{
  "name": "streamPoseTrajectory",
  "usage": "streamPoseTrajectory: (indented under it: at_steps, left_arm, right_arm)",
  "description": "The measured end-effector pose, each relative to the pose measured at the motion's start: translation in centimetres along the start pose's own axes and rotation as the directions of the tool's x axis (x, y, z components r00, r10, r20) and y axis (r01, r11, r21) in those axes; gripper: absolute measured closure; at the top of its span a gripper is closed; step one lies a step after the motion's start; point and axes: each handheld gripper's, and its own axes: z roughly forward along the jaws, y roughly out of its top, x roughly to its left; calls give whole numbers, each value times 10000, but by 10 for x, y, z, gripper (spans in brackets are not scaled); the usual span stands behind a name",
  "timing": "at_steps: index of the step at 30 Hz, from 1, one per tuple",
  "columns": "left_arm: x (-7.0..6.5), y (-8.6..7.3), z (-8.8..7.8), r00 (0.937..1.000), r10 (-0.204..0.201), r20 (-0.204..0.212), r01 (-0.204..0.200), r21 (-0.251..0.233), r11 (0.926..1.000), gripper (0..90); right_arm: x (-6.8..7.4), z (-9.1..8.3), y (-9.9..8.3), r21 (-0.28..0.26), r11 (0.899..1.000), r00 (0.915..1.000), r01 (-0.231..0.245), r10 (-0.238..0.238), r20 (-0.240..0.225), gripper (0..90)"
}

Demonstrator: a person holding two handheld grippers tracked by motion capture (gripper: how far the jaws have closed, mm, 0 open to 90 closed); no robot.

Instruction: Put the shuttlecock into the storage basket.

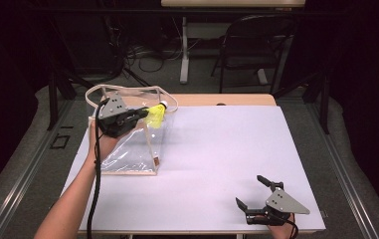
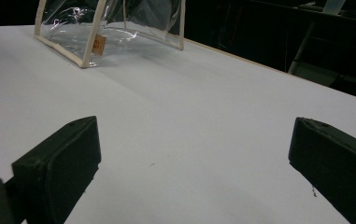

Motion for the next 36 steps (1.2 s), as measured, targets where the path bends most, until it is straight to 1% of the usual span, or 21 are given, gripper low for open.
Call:
streamPoseTrajectory:
  at_steps: [4, 5, 14, 19, 22, 27, 28, 36]
  left_arm:
    - [5, 0, -1, 9999, -32, -145, 32, 27, 10000, 889]
    - [8, 0, -2, 9998, -113, -188, 114, 28, 9999, 890]
    - [15, 2, -6, 9991, -227, -345, 226, -33, 9997, 889]
    - [19, 3, -8, 9984, -268, -506, 265, -56, 9996, 890]
    - [23, 3, -10, 9974, -382, -607, 375, -132, 9992, 889]
    - [25, 5, -13, 9968, -325, -728, 319, -85, 9995, 890]
    - [27, 6, -14, 9962, -314, -808, 308, -96, 9995, 890]
    - [33, 9, -19, 9938, -291, -1074, 282, -99, 9996, 890]
  right_arm:
    - [0, 0, 0, 14, 10000, 10000, 20, -20, -3, 19]
    - [0, 0, 0, 11, 10000, 10000, 3, -3, -4, 19]
    - [0, 0, 0, 31, 10000, 10000, 36, -36, 5, 19]
    - [0, 0, 0, 29, 10000, 10000, 31, -31, 3, 19]
    - [0, -1, 0, -12, 10000, 10000, 18, -18, 9, 19]
    - [0, 0, 0, -3, 10000, 10000, 4, -4, -1, 19]
    - [1, 0, 1, -15, 10000, 10000, 75, -75, -15, 19]
    - [1, 0, 1, -31, 10000, 10000, 35, -35, -24, 19]
